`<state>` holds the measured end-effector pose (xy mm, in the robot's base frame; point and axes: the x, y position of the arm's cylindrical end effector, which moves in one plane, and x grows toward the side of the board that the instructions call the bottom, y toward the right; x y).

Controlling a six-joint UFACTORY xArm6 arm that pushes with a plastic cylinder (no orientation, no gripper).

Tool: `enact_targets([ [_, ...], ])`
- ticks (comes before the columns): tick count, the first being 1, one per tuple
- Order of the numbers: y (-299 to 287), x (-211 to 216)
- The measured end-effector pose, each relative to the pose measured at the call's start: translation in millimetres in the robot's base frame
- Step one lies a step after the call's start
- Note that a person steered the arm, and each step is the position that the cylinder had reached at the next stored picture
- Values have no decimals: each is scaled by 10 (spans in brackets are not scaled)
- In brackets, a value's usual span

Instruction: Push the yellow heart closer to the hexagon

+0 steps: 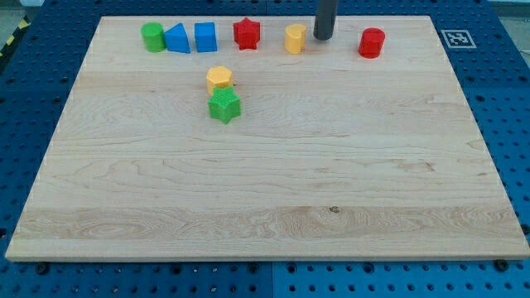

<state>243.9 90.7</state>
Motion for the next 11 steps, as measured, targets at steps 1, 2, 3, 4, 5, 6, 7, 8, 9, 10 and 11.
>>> enact_targets([
  [1, -22, -216],
  [2, -21, -453],
  [3, -25, -328],
  [4, -135, -44],
  [5, -442, 128],
  [6, -633, 187],
  [7, -707, 287],
  [8, -771, 417],
  [9, -901, 459],
  [10, -1096, 459],
  [11, -1324, 459],
])
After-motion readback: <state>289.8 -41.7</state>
